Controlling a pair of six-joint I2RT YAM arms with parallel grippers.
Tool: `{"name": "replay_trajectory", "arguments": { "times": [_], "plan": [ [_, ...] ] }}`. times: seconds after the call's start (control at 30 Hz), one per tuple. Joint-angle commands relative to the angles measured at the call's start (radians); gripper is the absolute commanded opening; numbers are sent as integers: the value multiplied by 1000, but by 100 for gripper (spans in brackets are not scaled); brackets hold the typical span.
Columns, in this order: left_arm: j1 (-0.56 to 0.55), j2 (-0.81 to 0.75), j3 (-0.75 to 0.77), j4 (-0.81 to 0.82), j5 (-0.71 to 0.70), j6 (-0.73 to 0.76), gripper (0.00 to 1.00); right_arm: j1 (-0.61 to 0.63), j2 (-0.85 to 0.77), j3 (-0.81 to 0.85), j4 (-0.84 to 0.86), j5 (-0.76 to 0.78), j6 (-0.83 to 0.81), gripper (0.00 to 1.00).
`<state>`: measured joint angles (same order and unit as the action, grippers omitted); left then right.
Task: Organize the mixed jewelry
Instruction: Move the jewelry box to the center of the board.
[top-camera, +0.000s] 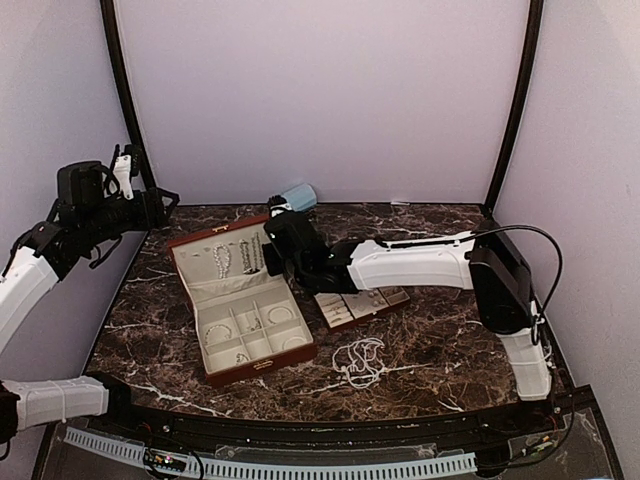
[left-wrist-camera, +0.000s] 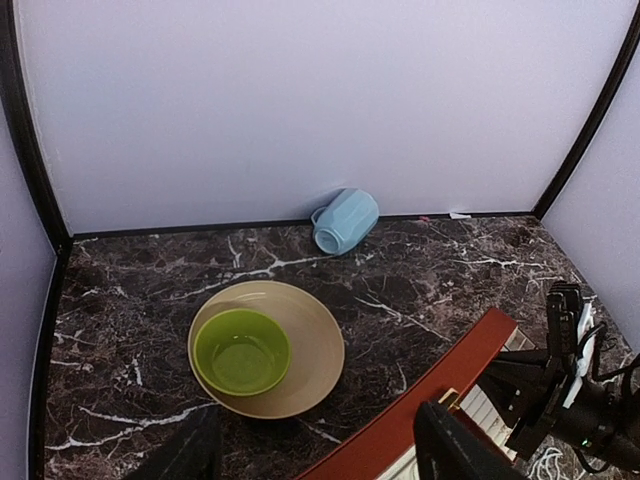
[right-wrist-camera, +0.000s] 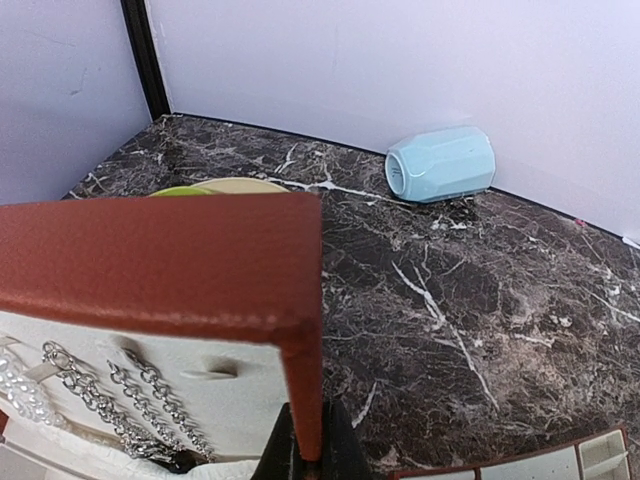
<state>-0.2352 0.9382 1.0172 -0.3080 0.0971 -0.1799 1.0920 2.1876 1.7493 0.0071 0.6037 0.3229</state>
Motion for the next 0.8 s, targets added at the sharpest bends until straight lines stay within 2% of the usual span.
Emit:
{"name": "replay_trajectory", "arguments": {
  "times": [0.0,0.07,0.1,0.23,0.43,0.63,0.77],
  "plan": [
    [14,-28,-77,103,9,20,68,-23,9,100,136,36,20,0],
    [14,-36,-117,145,-4,43,68,-26,12,108,132,22,15,0],
    [14,-44,-129,169,-16,56,68,-27,9,105,134,7,9,4],
    [14,-72,-191,227,-41,88,68,-29,-8,101,126,-62,1,33],
    [16,-106,-209,240,-67,117,68,-32,-57,61,145,-240,-31,57],
    [16,-127,-222,256,-37,146,69,-33,-187,-83,182,-436,-38,76],
    [16,-145,-237,277,17,167,69,-35,-364,-241,169,-468,-28,79]
  ]
}}
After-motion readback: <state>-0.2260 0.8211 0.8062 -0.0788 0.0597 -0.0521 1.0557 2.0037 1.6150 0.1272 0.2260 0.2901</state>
